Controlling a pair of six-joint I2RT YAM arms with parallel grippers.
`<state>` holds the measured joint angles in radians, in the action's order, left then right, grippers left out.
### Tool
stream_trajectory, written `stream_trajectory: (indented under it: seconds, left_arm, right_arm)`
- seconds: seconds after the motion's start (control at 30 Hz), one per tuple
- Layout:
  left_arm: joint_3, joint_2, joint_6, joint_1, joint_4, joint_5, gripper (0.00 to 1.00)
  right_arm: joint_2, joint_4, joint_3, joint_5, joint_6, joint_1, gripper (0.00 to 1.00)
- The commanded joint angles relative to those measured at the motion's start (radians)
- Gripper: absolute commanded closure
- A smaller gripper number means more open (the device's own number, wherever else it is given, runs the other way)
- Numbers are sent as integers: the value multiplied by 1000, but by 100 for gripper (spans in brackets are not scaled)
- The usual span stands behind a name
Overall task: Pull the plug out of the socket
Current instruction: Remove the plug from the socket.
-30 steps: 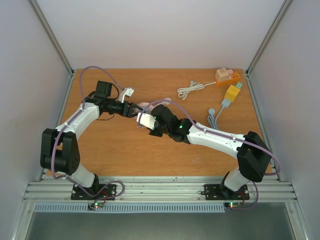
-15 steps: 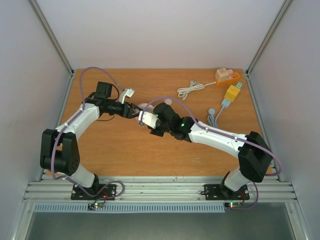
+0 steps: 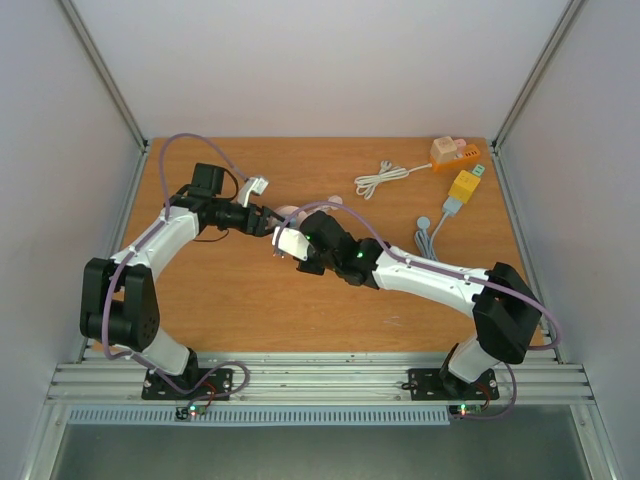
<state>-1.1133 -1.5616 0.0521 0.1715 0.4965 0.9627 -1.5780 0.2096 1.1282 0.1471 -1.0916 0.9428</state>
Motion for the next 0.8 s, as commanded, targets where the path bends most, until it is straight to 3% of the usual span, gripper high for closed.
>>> stream_trajectory:
  seconds: [0.0,0.17,0.37,0.77]
  left_arm:
    - [4,27,32,-12,-67,-51,100]
    - [3,26,32,-12,-68,-64,100]
    - [1,19,34,-12,-64,-183,100]
    - [-5,18,34,-9,-59,-186,100]
  right_arm:
    - [15,-44,16,69,-19,7,94]
    - [14,-46,11,63,-15,7,91]
    - [16,-19,33,65,9,7,90]
    - [5,-19,47,86,31,7,88]
